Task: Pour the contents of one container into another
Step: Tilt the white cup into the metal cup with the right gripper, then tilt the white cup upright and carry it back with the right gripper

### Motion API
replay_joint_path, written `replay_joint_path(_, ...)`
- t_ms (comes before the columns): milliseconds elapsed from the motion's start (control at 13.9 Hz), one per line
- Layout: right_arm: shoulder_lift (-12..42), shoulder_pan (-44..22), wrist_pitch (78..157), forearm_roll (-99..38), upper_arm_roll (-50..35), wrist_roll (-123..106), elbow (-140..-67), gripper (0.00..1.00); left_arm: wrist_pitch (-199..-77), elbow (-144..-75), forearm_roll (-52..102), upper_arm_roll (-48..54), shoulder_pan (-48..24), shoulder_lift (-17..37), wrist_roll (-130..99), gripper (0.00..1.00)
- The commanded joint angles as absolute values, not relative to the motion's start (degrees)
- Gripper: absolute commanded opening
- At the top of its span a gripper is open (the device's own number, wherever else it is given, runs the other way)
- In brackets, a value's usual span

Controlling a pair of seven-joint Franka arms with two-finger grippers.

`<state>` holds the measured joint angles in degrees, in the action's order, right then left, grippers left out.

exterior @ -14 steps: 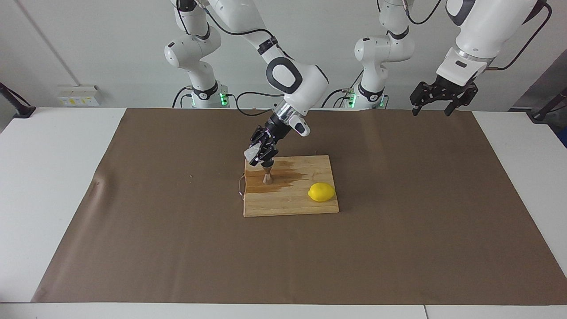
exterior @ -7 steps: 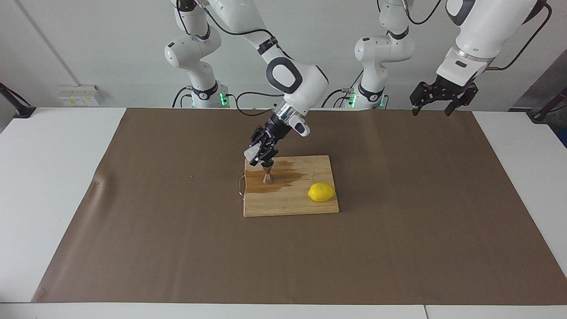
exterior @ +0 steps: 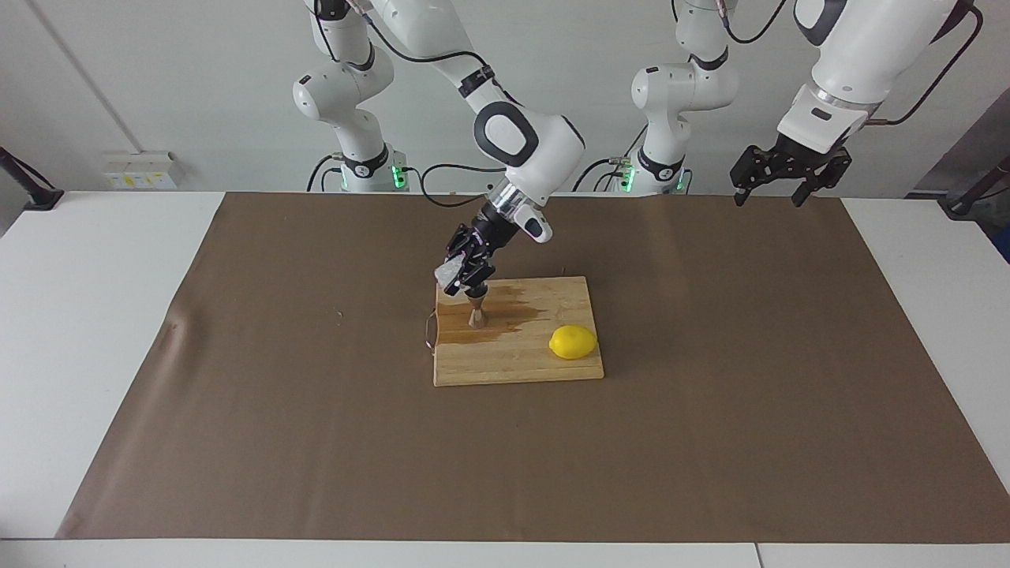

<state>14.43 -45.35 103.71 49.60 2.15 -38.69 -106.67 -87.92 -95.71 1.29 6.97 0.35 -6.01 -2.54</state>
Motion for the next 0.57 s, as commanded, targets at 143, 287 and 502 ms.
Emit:
replay_joint_path(143,13.0,-44.7,105.3,51.1,1.8,-37.9,-108.2,0.0,-87.8,-97.0,1.3,6.9,0.4,-7.5,-2.8,1.0)
replay_joint_path(287,13.0,-44.7,105.8,50.5,1.8,-38.0,-108.2,0.0,-87.8,-97.0,1.3,6.9,0.4,-7.5,-2.8,1.0)
replay_joint_path(502,12.9,-44.3,106.2,48.2,1.8,-37.9,-108.1,0.0,-87.8,-97.0,1.3,6.9,0.4,-7.5,-2.7,1.0)
